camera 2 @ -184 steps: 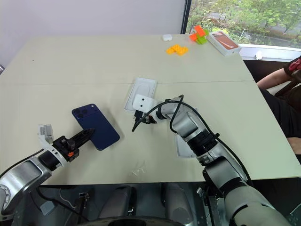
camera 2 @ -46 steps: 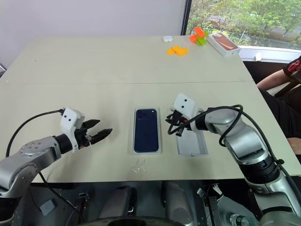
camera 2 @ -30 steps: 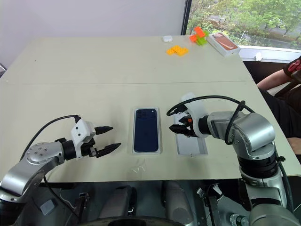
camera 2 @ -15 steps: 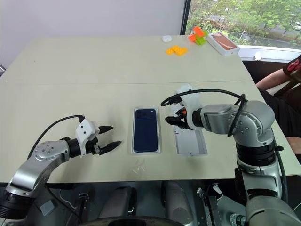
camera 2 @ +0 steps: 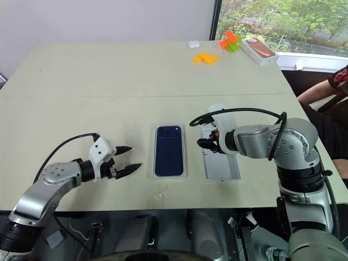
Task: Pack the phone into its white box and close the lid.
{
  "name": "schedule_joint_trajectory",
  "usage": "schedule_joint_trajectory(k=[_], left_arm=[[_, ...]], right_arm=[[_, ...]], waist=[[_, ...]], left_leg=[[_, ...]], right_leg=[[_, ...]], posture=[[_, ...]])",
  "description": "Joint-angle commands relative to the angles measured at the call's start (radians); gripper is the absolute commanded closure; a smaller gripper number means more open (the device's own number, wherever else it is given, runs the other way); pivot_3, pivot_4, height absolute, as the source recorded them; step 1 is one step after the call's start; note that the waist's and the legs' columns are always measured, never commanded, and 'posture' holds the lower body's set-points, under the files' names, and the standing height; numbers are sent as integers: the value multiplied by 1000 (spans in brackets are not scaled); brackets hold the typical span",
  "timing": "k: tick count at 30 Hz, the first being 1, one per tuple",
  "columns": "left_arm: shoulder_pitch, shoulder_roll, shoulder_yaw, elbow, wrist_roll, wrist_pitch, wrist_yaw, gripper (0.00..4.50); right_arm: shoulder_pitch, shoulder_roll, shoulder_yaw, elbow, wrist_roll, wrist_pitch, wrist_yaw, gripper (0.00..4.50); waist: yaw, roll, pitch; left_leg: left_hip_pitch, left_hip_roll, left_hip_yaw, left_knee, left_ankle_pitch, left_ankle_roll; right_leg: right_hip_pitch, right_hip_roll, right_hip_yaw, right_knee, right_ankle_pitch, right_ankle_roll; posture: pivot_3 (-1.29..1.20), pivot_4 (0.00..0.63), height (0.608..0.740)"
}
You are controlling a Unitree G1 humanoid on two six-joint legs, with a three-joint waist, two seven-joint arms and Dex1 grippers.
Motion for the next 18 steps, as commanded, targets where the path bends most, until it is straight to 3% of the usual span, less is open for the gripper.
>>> schedule_joint_trajectory(k=[1, 6, 9, 13, 18], left_arm=[[-5, -5, 1, -38, -1, -29, -17, 686], [-12, -19, 6, -32, 3, -24, -10, 686], [-13, -22, 7, -33, 7, -21, -9, 686], [-8, -24, 21, -34, 1, -17, -2, 686], [0, -22, 44, -19, 3, -23, 11, 686]], right_arm=[[13, 25, -18, 12, 112, 7, -100, 1759], [41, 93, -28, 65, 232, 7, -268, 1759], [54, 95, -7, 103, 344, -47, -384, 2586], [43, 24, 71, 126, 553, -182, -534, 4464], [4, -85, 146, 116, 749, -365, -646, 4464]], waist=[[-1, 0, 0], [0, 0, 0], [0, 0, 0], [-2, 0, 0], [-3, 0, 0]], left_leg=[[0, 0, 0, 0, 0, 0], [0, 1, 0, 0, 0, 0], [0, 1, 0, 0, 0, 0], [0, 1, 0, 0, 0, 0], [0, 1, 1, 0, 0, 0]], right_leg=[[0, 0, 0, 0, 0, 0], [0, 1, 0, 0, 0, 0], [0, 1, 0, 0, 0, 0], [0, 1, 1, 0, 0, 0], [0, 1, 1, 0, 0, 0]], posture=[[0, 150, 740], [0, 150, 740], [0, 150, 740], [0, 150, 740], [0, 150, 740]])
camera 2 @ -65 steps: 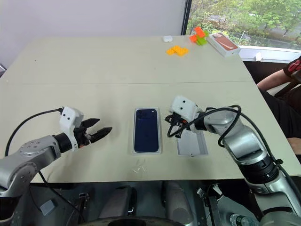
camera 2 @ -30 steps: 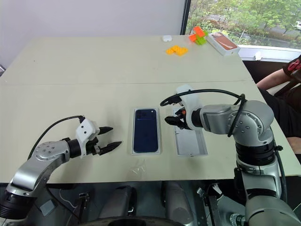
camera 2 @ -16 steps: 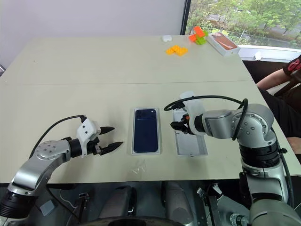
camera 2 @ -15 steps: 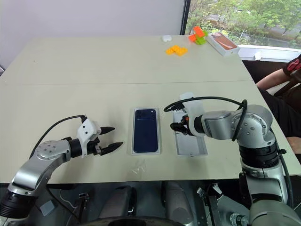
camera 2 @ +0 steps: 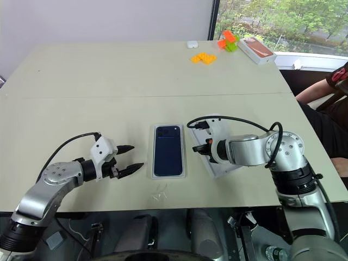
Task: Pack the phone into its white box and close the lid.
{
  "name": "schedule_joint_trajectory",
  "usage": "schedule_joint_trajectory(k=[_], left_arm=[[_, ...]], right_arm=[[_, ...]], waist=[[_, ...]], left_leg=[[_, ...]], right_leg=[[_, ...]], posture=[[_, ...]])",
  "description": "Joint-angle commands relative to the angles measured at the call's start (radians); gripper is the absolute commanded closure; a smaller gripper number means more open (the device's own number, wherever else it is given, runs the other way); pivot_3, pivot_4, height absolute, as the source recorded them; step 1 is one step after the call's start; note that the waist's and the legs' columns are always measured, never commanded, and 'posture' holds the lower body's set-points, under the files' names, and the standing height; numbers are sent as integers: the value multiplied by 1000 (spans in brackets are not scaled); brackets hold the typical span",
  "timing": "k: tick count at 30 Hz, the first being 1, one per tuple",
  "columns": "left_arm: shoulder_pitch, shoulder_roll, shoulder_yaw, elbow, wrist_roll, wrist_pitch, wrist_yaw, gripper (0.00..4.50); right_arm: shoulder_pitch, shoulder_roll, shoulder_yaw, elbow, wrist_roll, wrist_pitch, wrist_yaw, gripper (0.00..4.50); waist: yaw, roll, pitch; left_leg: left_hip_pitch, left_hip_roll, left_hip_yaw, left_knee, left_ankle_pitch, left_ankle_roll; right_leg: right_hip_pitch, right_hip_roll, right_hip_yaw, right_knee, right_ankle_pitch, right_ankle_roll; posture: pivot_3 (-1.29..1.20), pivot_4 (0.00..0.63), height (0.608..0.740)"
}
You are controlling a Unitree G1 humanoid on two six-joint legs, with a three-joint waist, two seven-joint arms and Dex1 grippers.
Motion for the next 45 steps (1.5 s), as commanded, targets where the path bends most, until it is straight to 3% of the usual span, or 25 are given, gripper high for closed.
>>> schedule_joint_trajectory(k=[1, 5, 9, 11, 16, 22, 35, 38, 42, 45], left_arm=[[-1, 2, 48, -7, -1, -13, 13, 686], [-14, 4, 105, 34, -9, -13, 30, 686], [-41, 3, 170, 95, -9, -20, 55, 686], [-44, 1, 174, 100, -8, -21, 54, 686], [-72, -8, 190, 130, -10, -18, 64, 686], [-74, -19, 180, 130, 1, -20, 72, 686], [-52, -16, 185, 110, 4, -13, 86, 686], [-49, -16, 183, 104, 3, -12, 90, 686], [-63, -25, 173, 87, -5, -3, 97, 686], [-72, -36, 167, 54, -21, 14, 98, 686]], right_arm=[[-52, -35, 8, -28, 102, -115, -21, 4464], [-96, 33, -77, -88, 102, -222, 140, 4464], [-57, 259, -174, -149, 102, -324, 308, 4464], [-50, 275, -180, -157, 102, -328, 314, 4464], [17, 706, -209, -123, 102, -457, 228, 4464], [53, 898, -193, -17, 102, -410, 98, 4464], [52, 925, -201, 190, 102, -337, 20, 4464], [50, 919, -204, 192, 102, -335, 25, 3558], [-3, 817, -204, 140, 102, -319, 76, 1523], [-66, 627, -212, 87, 98, -269, 172, 1523]], waist=[[0, 0, 0], [-1, 0, 0], [2, 0, 0], [6, 0, 0], [-2, 1, 0], [1, 2, 0], [-9, 2, 0], [-13, 2, 0], [-24, 2, 0], [-24, 2, 0]], left_leg=[[0, 0, 0, 0, 0, 0], [0, 3, 0, 0, 0, 0], [0, 11, 0, 0, -1, 3], [0, 13, 0, 0, -3, 5], [0, 14, 2, 0, -3, 6], [1, 13, 4, 0, -3, 6], [1, 13, 8, 0, -3, 6], [1, 13, 8, 0, -3, 6], [1, 13, 9, 1, -3, 6], [0, 13, 10, 1, -3, 6]], right_leg=[[0, 0, 0, 0, 0, -1], [0, 3, 0, 0, 0, 0], [0, 11, 0, -1, 1, 1], [-1, 13, 0, -1, 1, 0], [-3, 11, 3, 0, 4, -6], [-5, 10, 5, 4, 4, -7], [-8, 13, 10, 8, 4, -7], [-8, 13, 10, 8, 3, -5], [-8, 13, 10, 8, 3, -5], [-9, 13, 11, 8, 3, -5]], posture=[[0, 150, 740], [0, 150, 740], [0, 150, 740], [0, 150, 740], [0, 150, 740], [0, 150, 740], [0, 150, 740], [0, 150, 740], [0, 150, 740], [0, 150, 740]])
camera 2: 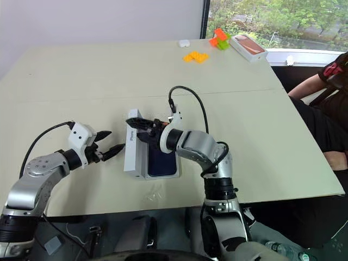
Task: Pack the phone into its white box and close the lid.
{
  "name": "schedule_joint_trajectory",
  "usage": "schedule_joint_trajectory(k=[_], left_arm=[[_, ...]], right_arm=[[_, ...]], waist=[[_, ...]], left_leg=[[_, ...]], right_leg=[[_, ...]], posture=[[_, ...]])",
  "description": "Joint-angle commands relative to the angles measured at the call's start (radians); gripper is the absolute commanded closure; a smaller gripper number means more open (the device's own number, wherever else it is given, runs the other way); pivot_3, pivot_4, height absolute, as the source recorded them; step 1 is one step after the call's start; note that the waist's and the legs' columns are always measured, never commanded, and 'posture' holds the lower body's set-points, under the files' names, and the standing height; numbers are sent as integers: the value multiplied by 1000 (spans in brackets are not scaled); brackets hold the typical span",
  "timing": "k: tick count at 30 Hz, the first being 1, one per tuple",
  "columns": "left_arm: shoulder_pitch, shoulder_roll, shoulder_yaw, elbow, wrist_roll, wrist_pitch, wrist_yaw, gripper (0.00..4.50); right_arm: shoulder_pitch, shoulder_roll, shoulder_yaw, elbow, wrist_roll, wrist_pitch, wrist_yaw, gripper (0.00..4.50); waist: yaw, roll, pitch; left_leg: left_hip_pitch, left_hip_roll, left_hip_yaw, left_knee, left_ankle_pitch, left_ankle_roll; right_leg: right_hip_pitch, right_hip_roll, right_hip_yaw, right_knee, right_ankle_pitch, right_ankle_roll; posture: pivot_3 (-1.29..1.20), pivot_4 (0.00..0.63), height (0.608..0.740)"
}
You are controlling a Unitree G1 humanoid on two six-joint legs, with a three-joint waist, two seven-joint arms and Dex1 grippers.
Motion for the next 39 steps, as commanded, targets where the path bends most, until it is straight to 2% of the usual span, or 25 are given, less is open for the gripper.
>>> schedule_joint_trajectory(k=[1, 4, 7, 12, 16, 21, 26, 29, 31, 34, 36, 39], left_arm=[[-11, -6, 7, -71, -24, 18, 3, 686], [-13, -15, -9, -102, -24, 30, 2, 686], [-22, -28, -31, -121, -27, 47, 5, 686], [-48, -55, -81, -145, -30, 73, 1, 686], [-72, -73, -132, -155, -24, 83, -5, 686], [-85, -78, -155, -188, -43, 117, -13, 686], [-116, -108, -19, -188, -151, 191, 46, 686], [-129, -64, 67, -142, -154, 270, 100, 686], [-118, -33, 75, -121, -135, 310, 119, 686], [-78, -7, 54, -133, -123, 325, 110, 1542], [-69, -4, 34, -139, -113, 335, 115, 2596], [-66, -4, -23, -144, -84, 352, 124, 4159]], right_arm=[[-81, -205, -10, -106, 8, 72, 136, 1523], [-98, -428, 27, -202, -198, 165, 365, 1523], [-81, -602, 59, -274, -400, 173, 596, 1523], [-46, -781, 147, -357, -704, 99, 911, 1523], [-20, -834, 197, -385, -862, 46, 1061, 1523], [1, -852, 225, -389, -1023, -9, 1158, 1523], [11, -858, 240, -381, -1153, -47, 1223, 1523], [23, -871, 262, -389, -1240, -90, 1269, 1523], [30, -863, 263, -395, -1259, -105, 1302, 2055], [31, -846, 277, -404, -1289, -99, 1327, 3373], [30, -846, 301, -416, -1325, -101, 1342, 4462], [26, -821, 331, -429, -1356, -73, 1336, 4500]], waist=[[5, 0, 0], [7, 0, 0], [4, 0, 0], [1, -1, 0], [3, -1, 0], [3, -1, 0], [4, -2, 0], [3, -2, 0], [1, -2, 0], [2, -2, 0], [4, -2, 0], [10, -3, 0]], left_leg=[[-1, 0, 0, 0, 0, 0], [-1, -2, 2, 0, 0, 1], [-1, -1, 8, 0, -3, 6], [0, -1, 11, 0, -4, 7], [1, -1, 11, 0, -4, 7], [1, -2, 12, 0, -4, 7], [0, -1, 11, 1, -4, 7], [1, -2, 11, 1, -4, 7], [1, -3, 11, 1, -4, 7], [1, -2, 11, 1, -4, 7], [1, -2, 11, 1, -4, 7], [1, -3, 11, 2, -4, 7]], right_leg=[[0, 0, 0, 0, 0, 0], [0, -1, 1, -1, -1, 1], [-1, 0, 3, -2, -2, 3], [-2, 2, 6, -2, -2, 4], [-2, 2, 7, -1, -2, 4], [-2, 2, 7, 0, -2, 4], [-3, 2, 7, 0, -2, 4], [-3, 2, 6, 1, -2, 4], [-3, 3, 7, 1, -2, 4], [-3, 3, 7, 1, -2, 3], [-3, 2, 7, 1, -2, 3], [-3, 1, 7, 1, -2, 3]], posture=[[0, 150, 740], [0, 150, 740], [0, 150, 740], [0, 150, 740], [0, 150, 740], [0, 150, 740], [0, 150, 740], [0, 150, 740], [0, 150, 740], [0, 150, 740], [0, 150, 740], [0, 150, 740]])
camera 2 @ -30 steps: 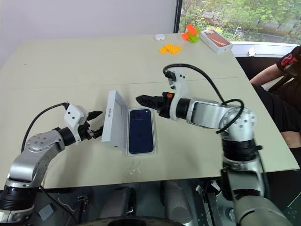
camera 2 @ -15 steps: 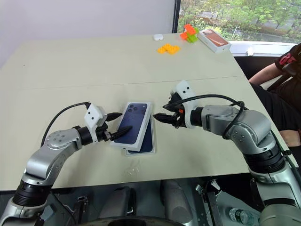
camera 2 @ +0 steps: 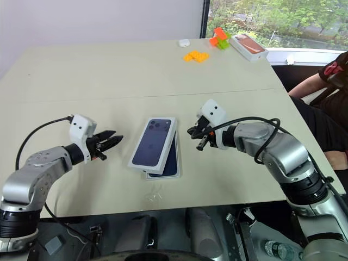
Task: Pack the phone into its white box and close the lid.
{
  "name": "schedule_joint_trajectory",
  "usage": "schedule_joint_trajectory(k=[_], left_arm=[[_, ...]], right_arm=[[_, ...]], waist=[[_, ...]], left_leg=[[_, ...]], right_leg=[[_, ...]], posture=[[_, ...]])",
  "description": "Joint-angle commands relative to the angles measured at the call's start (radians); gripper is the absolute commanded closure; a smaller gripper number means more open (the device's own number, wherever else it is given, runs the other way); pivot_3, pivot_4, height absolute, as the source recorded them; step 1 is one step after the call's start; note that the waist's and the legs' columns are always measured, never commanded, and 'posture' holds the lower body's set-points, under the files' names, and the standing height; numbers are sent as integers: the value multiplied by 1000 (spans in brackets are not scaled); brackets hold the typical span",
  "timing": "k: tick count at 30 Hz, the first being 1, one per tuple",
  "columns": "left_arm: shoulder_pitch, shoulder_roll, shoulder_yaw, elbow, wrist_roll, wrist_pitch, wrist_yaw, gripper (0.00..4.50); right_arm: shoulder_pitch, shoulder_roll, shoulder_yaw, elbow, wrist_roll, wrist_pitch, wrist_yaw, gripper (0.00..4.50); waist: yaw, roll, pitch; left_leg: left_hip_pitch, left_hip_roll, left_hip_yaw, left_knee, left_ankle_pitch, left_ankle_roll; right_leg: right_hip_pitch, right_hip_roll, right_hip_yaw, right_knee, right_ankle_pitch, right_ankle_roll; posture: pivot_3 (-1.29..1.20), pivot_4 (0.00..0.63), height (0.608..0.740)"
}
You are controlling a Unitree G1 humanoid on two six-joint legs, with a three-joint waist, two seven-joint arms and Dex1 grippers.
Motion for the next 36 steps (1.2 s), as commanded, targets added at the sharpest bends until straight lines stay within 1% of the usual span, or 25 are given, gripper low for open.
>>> schedule_joint_trajectory(k=[1, 6, 11, 14, 22, 27, 36], left_arm=[[-6, 4, -55, -37, 33, 11, 14, 4454], [3, -11, -113, -39, 66, -27, 13, 4454], [-2, -42, -144, -78, 41, -4, 1, 4454], [4, -51, -141, -115, 6, 18, -19, 4454], [30, -24, -138, -188, -61, 77, -68, 4454], [36, -18, -145, -220, -93, 103, -86, 4454], [61, 10, -168, -266, -106, 127, -110, 4454]], right_arm=[[-18, 33, 22, -47, -41, 19, -10, 4500], [-31, 104, 72, -34, -107, 61, -46, 4500], [-34, 154, 75, -27, -137, 86, -55, 4500], [-33, 168, 72, -31, -149, 93, -44, 4500], [-22, 169, 70, -48, -167, 101, -13, 4500], [1, 136, 75, -99, -156, 101, 34, 4500], [29, 96, 87, -164, -156, 96, 84, 4500]], waist=[[1, 0, 0], [-2, 0, 0], [-1, -1, 0], [-1, -1, 0], [-6, 0, 0], [-5, 0, 0], [-5, -1, 0]], left_leg=[[0, 0, 0, 0, 0, 0], [0, 0, 0, 0, 0, 0], [0, 0, 0, 0, 0, 0], [0, 0, 0, 0, 0, 0], [1, -1, 0, 0, 0, 0], [1, -1, 0, 0, 0, 0], [1, -2, 0, 0, 0, 0]], right_leg=[[0, 0, 0, 0, 0, 0], [0, 0, 1, 0, 2, -4], [-1, 0, 1, 1, 2, -4], [0, 0, 1, 1, 2, -4], [-1, 1, 1, 1, 2, -4], [0, 1, 1, 2, 2, -3], [0, 1, 2, 2, 2, -3]], posture=[[0, 150, 740], [0, 150, 740], [0, 150, 740], [0, 150, 740], [0, 150, 740], [0, 150, 740], [0, 150, 740]])
